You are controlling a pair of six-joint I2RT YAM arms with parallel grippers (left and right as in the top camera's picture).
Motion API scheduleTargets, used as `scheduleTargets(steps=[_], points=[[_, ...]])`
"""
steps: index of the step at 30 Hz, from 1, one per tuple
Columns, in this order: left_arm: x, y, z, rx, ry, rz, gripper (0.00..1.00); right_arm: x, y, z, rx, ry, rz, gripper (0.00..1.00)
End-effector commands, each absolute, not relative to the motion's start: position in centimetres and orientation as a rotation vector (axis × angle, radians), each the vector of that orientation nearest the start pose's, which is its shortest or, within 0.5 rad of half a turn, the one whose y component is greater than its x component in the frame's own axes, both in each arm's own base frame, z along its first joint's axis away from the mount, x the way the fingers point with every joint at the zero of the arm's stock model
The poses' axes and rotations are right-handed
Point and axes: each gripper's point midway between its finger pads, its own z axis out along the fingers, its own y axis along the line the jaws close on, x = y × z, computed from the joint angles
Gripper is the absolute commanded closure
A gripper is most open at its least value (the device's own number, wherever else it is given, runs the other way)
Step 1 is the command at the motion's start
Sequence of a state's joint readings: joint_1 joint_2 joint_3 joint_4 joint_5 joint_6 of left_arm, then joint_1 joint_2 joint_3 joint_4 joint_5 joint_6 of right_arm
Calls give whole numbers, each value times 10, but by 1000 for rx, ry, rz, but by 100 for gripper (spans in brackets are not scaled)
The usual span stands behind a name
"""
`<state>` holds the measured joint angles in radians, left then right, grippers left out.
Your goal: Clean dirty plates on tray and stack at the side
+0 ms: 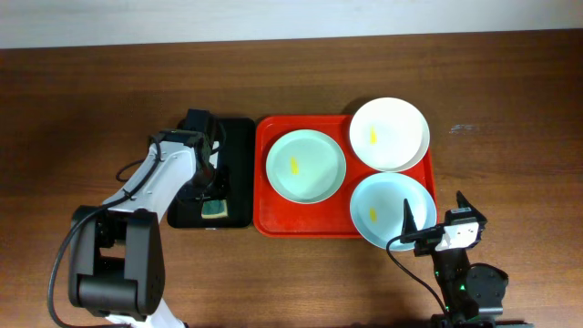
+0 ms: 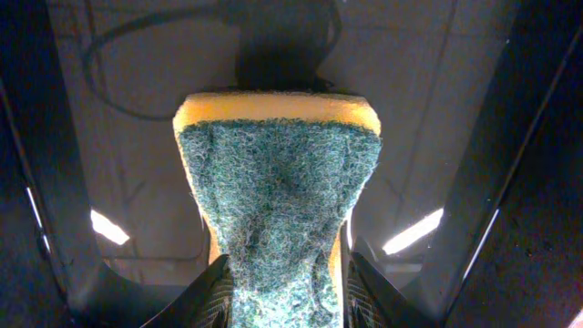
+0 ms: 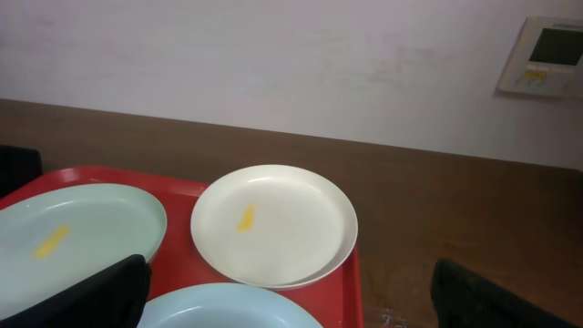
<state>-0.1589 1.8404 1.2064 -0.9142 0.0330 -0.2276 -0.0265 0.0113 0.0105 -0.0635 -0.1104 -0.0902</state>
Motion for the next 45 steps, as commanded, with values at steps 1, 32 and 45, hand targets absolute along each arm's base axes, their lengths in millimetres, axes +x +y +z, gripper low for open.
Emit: scheduleTargets(steps=[1,32,45], points=[[321,-56,20,-86,3138,-36,62,246,15,158,-152,1633,6,2],[329,-49,20,-88,3100,21,58,246,15,158,-152,1633,6,2],[330,-48,20,-88,3096,34,58,246,15,158,-152,1633,6,2]])
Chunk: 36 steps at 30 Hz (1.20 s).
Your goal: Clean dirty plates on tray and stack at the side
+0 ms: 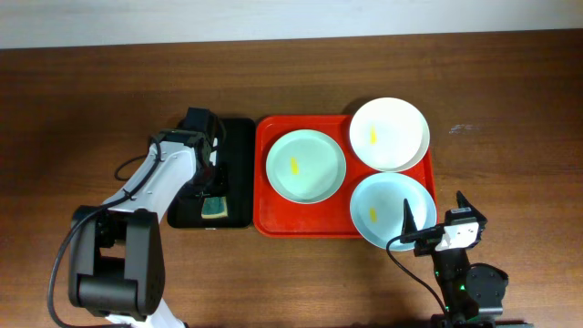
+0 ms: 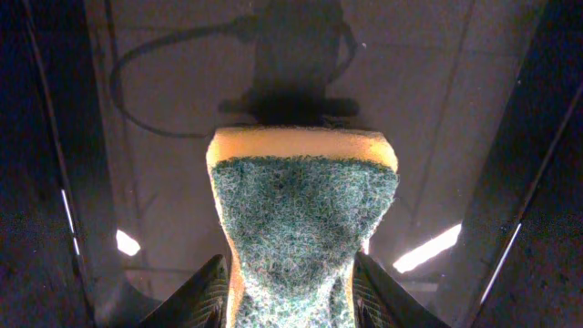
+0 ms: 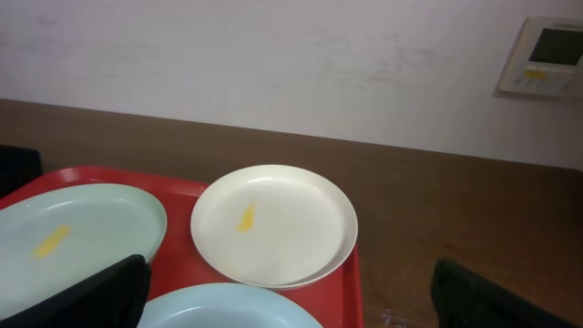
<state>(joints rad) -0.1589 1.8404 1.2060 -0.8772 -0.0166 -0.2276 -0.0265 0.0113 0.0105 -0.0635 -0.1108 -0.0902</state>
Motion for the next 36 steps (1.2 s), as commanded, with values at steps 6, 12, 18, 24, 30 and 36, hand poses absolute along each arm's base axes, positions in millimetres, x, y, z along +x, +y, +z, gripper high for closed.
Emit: scheduleTargets(steps=[6,12,18,24,30,36], points=[[330,-48,20,-88,3097,35,58,246,15,158,-152,1633,6,2],[329,-48,20,-88,3099,35,58,246,15,158,-152,1633,6,2],[330,-48,20,-88,3098,36,58,246,15,158,-152,1633,6,2],[330,-48,20,-88,3095,35,58,246,15,158,-152,1633,6,2],[332,-48,20,-88,3088,32,58,246,15,158,-152,1633,6,2],[332,-48,20,-88,3088,32,58,246,15,158,-152,1633,6,2]])
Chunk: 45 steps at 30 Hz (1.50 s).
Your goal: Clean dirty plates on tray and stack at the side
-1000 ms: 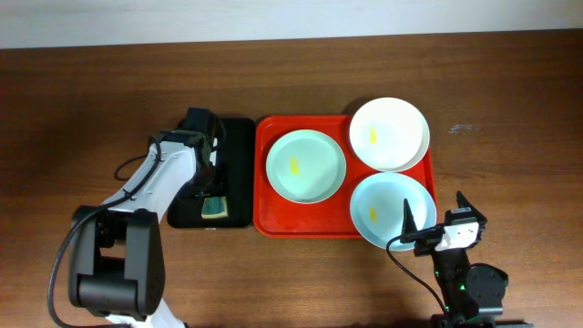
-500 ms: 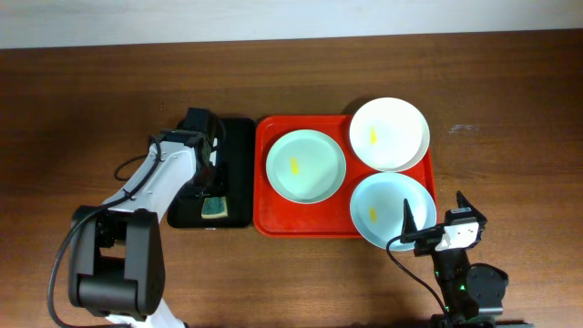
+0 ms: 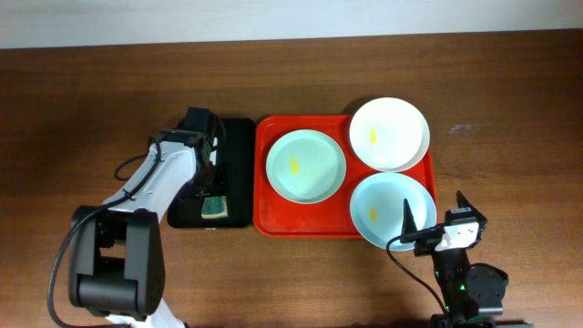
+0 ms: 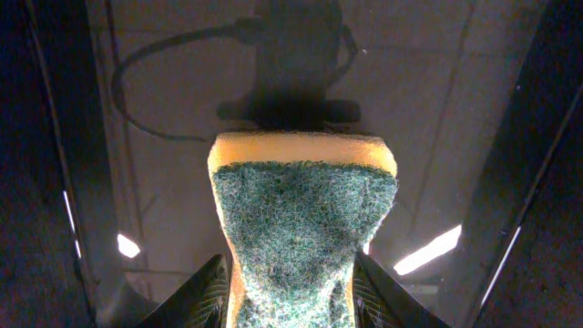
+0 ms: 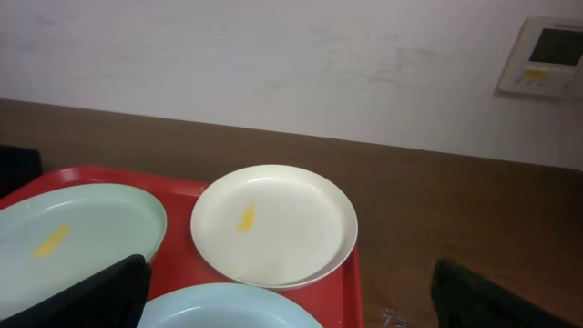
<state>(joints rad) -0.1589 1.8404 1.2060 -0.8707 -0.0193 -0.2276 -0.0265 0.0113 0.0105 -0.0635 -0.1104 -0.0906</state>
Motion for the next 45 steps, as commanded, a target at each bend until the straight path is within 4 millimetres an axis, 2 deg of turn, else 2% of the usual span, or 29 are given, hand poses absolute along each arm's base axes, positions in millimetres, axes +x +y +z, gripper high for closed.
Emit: scheduleTargets(steps=[1,21,27,31,34,41,45], points=[[332,-48,20,-88,3088,32,58,246,15,158,-152,1633,6,2],[333,-48,20,-88,3085,31,56,246,15,158,-152,1633,6,2],[335,-49,20,-87,3078,26,64,246,15,158,-152,1633,6,2],[328,-48,20,-87,3104,32,62,246,15,158,-152,1633,6,2],[333,-49,20,-88,3085,24,62,246,15,158,-152,1633,6,2],[313,-54,12,-56,3149,26,61,246,15,158,-152,1633,6,2],[309,-61,4,-20,3143,25,61,246,15,158,-152,1632,7,1]])
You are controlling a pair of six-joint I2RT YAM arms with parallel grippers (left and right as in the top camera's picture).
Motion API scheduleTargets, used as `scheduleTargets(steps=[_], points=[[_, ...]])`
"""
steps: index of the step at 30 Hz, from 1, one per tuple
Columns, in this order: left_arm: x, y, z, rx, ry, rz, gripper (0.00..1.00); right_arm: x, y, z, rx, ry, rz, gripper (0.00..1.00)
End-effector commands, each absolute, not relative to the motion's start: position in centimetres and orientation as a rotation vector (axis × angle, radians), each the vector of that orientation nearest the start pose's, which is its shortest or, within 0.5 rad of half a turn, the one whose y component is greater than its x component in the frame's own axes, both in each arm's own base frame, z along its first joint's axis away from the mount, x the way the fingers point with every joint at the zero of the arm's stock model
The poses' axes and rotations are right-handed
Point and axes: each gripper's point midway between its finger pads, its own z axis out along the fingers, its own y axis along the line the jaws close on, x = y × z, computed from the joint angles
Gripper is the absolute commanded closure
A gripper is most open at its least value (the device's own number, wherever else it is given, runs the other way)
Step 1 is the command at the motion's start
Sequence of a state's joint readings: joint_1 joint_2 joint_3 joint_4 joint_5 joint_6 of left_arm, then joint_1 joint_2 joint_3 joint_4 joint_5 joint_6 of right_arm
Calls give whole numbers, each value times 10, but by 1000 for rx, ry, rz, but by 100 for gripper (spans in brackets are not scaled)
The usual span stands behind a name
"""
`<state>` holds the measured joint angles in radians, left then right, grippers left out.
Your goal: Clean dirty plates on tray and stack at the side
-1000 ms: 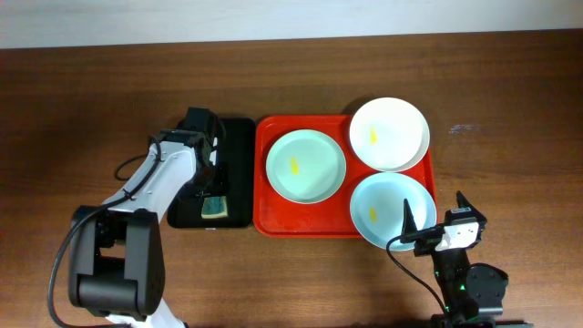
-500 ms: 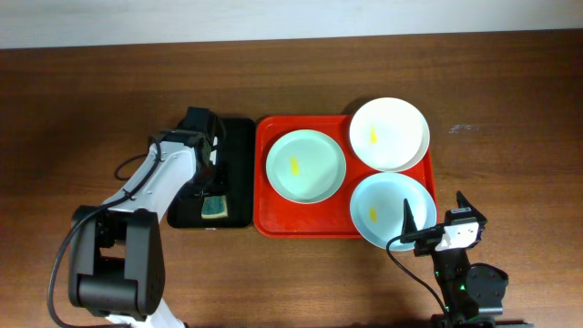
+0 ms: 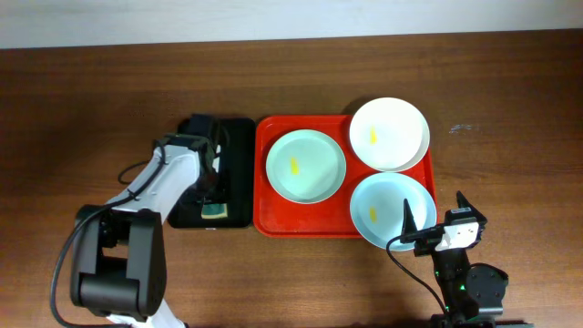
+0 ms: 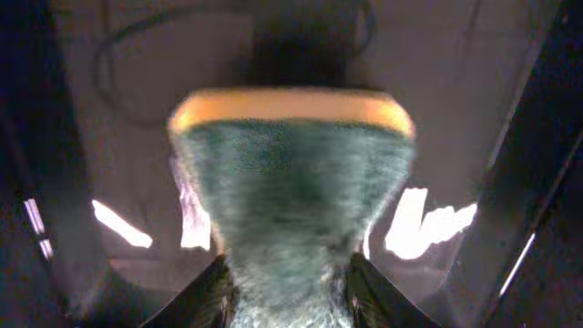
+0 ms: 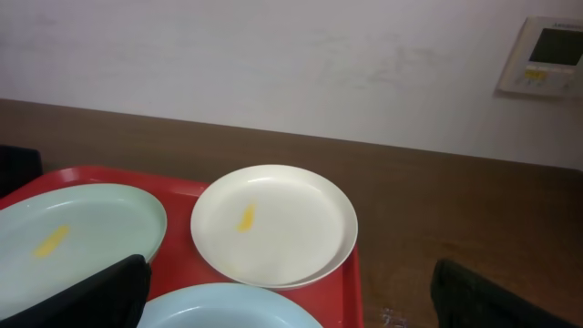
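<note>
Three plates lie on the red tray [image 3: 264,219]: a green plate [image 3: 306,165], a white plate [image 3: 390,134] and a blue plate [image 3: 393,210], each with a yellow smear. My left gripper [image 4: 290,296] is shut on a yellow sponge with a green scouring face [image 4: 291,182], over the black tray [image 3: 239,173] left of the red one. The left wrist view is blurred. In the overhead view the sponge [image 3: 215,210] shows near the black tray's front. My right gripper [image 5: 291,301] stands open at the table's front right, just short of the blue plate [image 5: 228,310].
The black tray [image 4: 118,109] has a glossy floor that mirrors the left arm and its cable. Brown table [image 3: 510,137] lies to the right of the red tray and to the left of the black one. A wall with a white control panel [image 5: 551,55] stands behind the table.
In the left wrist view the sponge's far end now looks wider and higher in the picture, and the view is blurred. In the overhead view the left arm has shifted slightly. The right arm and plates are unchanged.
My left gripper held the sponge over the black tray at every moment. The sponge looked wide at first, then narrower at the two later moments, and now wide again. The three smeared plates and the open right gripper have stayed where they were.
</note>
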<state>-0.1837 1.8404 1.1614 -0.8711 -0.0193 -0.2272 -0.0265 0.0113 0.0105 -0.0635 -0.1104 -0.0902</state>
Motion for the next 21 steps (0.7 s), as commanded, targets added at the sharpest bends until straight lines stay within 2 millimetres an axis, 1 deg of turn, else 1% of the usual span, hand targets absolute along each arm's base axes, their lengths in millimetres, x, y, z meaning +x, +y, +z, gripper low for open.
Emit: scheduleTargets(steps=[1,2,5,8,11,13,18,19,21], points=[[310,-61,2,-17,3137,23,61,246,16,159,-156,1628,11,2],[310,-62,0,-17,3129,21,61,245,19,159,-172,1626,29,2],[311,-62,-6,-18,3114,15,61,245,19,159,-170,1627,26,2],[315,-63,-6,-19,3097,9,62,245,21,159,-178,1626,35,2],[322,-64,2,-20,3085,5,61,245,21,159,-178,1627,35,2],[328,-64,10,-21,3077,3,58,245,21,159,-178,1627,35,2],[335,-67,22,-33,3069,-9,57,245,21,157,-179,1634,37,2],[336,-68,23,-33,3069,-19,57,245,23,157,-188,1634,48,2],[336,-70,23,-32,3069,-33,57,243,35,159,-241,1619,103,2]])
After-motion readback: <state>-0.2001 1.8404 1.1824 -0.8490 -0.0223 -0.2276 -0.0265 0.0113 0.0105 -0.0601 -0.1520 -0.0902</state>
